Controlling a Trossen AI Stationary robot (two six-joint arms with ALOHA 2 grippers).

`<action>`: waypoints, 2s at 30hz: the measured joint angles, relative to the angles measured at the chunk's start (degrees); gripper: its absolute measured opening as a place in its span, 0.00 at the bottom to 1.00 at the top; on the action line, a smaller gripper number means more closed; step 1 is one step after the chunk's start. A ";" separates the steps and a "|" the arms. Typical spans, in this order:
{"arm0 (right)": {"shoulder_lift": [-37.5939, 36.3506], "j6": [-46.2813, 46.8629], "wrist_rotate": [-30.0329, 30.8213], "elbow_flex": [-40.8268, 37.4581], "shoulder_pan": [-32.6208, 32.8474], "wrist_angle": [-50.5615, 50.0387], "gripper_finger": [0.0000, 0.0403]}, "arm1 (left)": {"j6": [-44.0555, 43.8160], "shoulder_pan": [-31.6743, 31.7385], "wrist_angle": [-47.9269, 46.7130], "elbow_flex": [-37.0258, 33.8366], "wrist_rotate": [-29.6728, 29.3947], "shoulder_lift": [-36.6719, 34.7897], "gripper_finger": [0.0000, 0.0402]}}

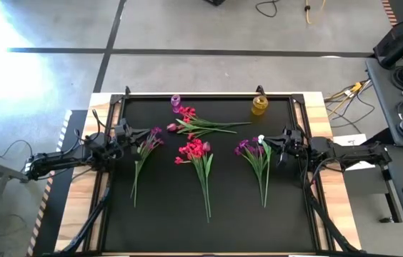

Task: Sort flowers into vase by color

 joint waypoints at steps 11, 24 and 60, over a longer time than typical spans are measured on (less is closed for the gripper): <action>0.00 0.00 0.02 0.02 0.00 0.00 0.02 | 0.00 -0.01 0.00 -0.02 0.00 -0.01 0.00; -0.01 -3.61 0.20 0.00 -0.15 1.61 0.02 | 0.01 0.00 0.00 -0.01 0.00 0.00 0.00; 21.88 -1.67 -4.46 10.84 -0.15 18.54 0.19 | 0.01 -0.01 0.00 -0.02 0.00 0.00 0.00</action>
